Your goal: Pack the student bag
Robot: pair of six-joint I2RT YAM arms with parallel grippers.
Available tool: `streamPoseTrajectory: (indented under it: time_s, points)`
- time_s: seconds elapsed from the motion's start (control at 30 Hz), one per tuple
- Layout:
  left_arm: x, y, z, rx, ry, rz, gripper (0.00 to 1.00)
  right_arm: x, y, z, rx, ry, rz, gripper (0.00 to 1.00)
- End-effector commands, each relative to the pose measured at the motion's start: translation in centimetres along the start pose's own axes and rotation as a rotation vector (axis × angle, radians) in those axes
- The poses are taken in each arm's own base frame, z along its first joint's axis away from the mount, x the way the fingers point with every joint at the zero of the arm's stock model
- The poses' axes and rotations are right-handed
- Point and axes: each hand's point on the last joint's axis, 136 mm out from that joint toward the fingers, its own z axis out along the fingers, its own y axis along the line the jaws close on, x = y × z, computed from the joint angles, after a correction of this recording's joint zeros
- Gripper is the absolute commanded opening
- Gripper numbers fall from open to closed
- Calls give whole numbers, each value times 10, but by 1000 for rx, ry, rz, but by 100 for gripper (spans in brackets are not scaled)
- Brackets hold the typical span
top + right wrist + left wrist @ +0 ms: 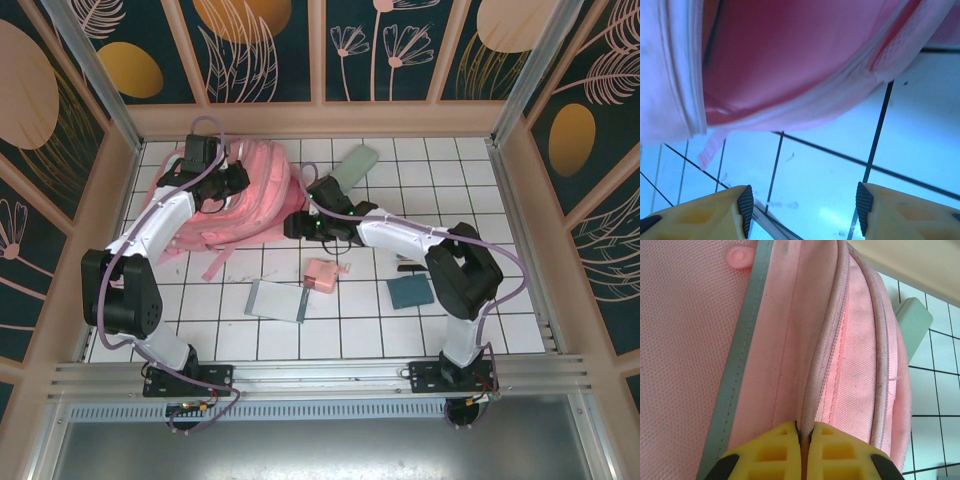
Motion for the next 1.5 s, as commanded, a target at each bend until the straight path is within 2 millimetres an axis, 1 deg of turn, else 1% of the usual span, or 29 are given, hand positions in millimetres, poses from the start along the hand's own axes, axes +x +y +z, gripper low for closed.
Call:
streamPoseTrajectory:
  time_s: [0.0, 0.07, 0.1, 0.13, 0.17, 0.2, 0.27, 0.3, 0.4, 0.47, 0.57, 0.63, 0.7, 0.8, 0.87, 0.93, 1.1, 1.13, 1.17, 1.23, 1.33, 1.4, 1.47]
  points:
    - [-3, -1, 0, 22, -18, 1, 3, 17, 18, -9, -13, 13, -89, 58]
    - [-2, 0, -1, 17, -21, 0, 15, 29, 25, -3, -20, 40, -114, 57]
    - [0, 2, -2, 13, -19, -1, 18, 37, 30, 0, -32, 57, -127, 57]
    - [1, 2, -3, 13, -18, 2, 5, 45, 36, 3, -48, 77, -142, 56]
    - [2, 2, -4, 14, -17, 2, 0, 52, 40, 6, -54, 93, -157, 56]
    - [3, 3, -5, 9, -18, 1, 6, 60, 46, 9, -62, 110, -177, 56]
    - [3, 6, -9, -11, -21, 2, 30, 76, 53, 15, -75, 149, -209, 55]
    - [4, 8, -10, -21, -22, 4, 33, 85, 57, 18, -81, 168, -227, 55]
    - [4, 11, -17, -39, -32, 9, 34, 107, 62, 26, -103, 225, -260, 50]
    - [6, 12, -21, -47, -35, 11, 37, 121, 62, 32, -107, 269, -278, 48]
    - [10, 14, -25, -53, -35, 10, 37, 140, 56, 42, -87, 322, -304, 43]
    - [13, 15, -27, -56, -34, 7, 37, 151, 47, 50, -65, 350, -308, 42]
    - [16, 16, -31, -54, -32, 5, 37, 156, 37, 54, -38, 365, -307, 41]
    - [23, 16, -35, -44, -24, -3, 37, 157, 14, 57, 23, 365, -290, 39]
    - [30, 15, -37, -30, -12, -17, 36, 153, -3, 57, 62, 357, -276, 39]
    - [39, 14, -37, -8, 4, -41, 36, 146, -19, 56, 100, 346, -272, 38]
    - [71, 13, -34, 57, 61, -113, 36, 123, -44, 56, 145, 313, -289, 38]
    - [75, 12, -34, 64, 68, -120, 36, 119, -45, 55, 142, 309, -295, 39]
    - [90, 18, -31, 53, 96, -131, 36, 114, -43, 54, 134, 303, -299, 39]
    - [111, 21, -28, 56, 131, -138, 36, 105, -35, 51, 116, 288, -310, 41]
    - [142, 29, -21, 39, 187, -136, 36, 96, -21, 43, 98, 264, -305, 45]
    - [161, 31, -16, 39, 224, -130, 37, 95, -13, 35, 84, 250, -281, 46]
    - [174, 29, -10, 45, 251, -120, 37, 96, -5, 27, 74, 236, -260, 48]
